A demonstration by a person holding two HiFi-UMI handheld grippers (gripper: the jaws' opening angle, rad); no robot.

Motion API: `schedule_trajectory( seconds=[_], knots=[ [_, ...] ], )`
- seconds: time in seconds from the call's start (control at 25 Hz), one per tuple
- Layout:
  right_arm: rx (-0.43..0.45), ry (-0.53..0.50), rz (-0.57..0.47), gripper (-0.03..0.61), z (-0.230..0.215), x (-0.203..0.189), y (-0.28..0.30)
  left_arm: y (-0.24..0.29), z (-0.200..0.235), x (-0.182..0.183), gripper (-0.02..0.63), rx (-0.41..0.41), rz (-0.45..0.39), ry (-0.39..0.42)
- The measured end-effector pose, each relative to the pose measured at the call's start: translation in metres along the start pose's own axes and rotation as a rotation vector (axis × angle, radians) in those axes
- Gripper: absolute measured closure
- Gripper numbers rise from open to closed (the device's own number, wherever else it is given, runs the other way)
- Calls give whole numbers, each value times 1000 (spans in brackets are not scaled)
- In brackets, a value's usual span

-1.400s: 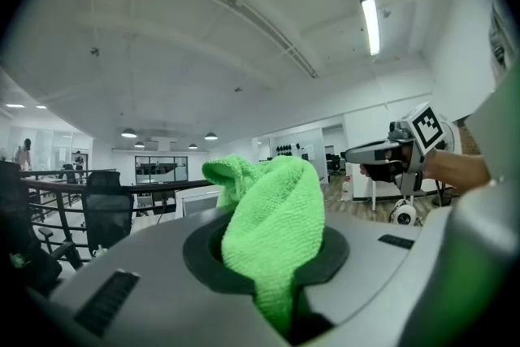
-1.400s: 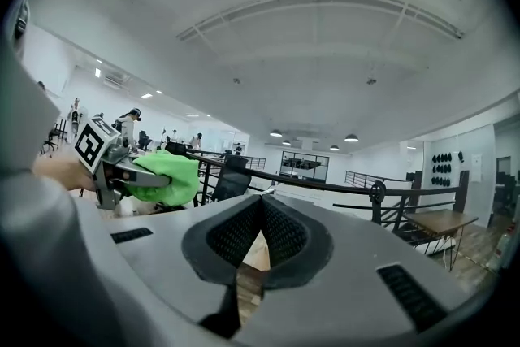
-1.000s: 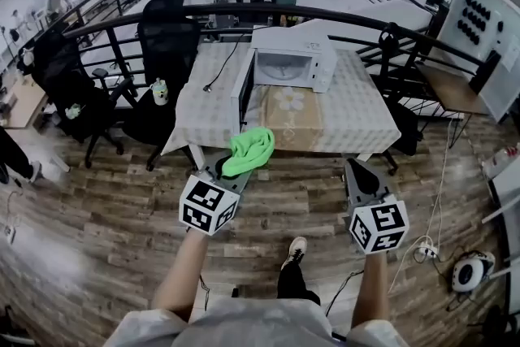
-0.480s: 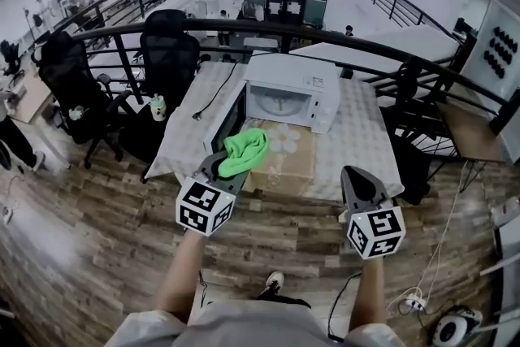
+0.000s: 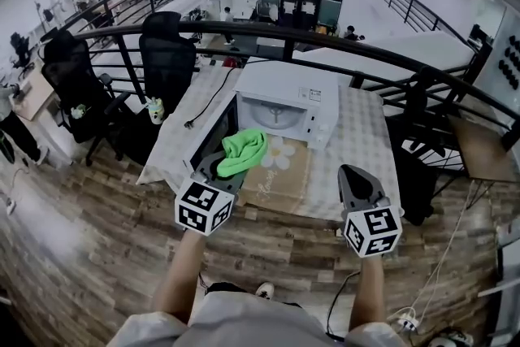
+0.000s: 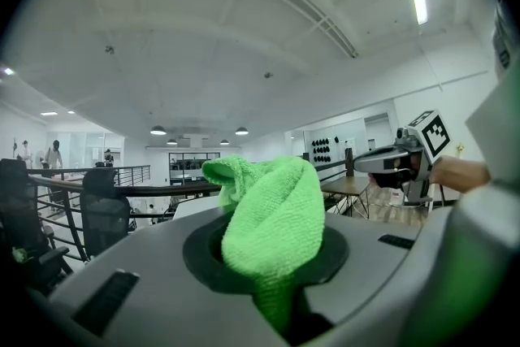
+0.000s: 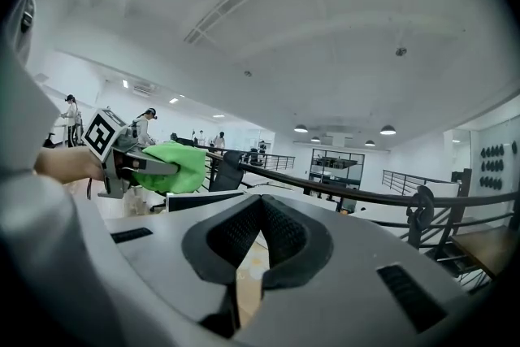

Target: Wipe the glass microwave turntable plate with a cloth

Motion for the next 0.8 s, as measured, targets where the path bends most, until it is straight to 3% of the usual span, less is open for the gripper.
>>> schedule_trajectory(
  seconds=[0.48, 0.8],
  knots=[
    [56, 13, 30, 565, -24, -17, 73, 70, 42, -14, 537, 2, 46, -16],
    [10, 30, 63, 565, -44, -27, 165, 153, 108, -33, 537, -59, 60, -16]
  ],
)
Point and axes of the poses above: the fingertips, and each gripper's own axes: y forward along the fingers, z to its left, x out of its top, the point moved 7 cm from there along -y, backward along the fingers, and after that the axes turned 2 degrees about -x, right-handed, at the moved point
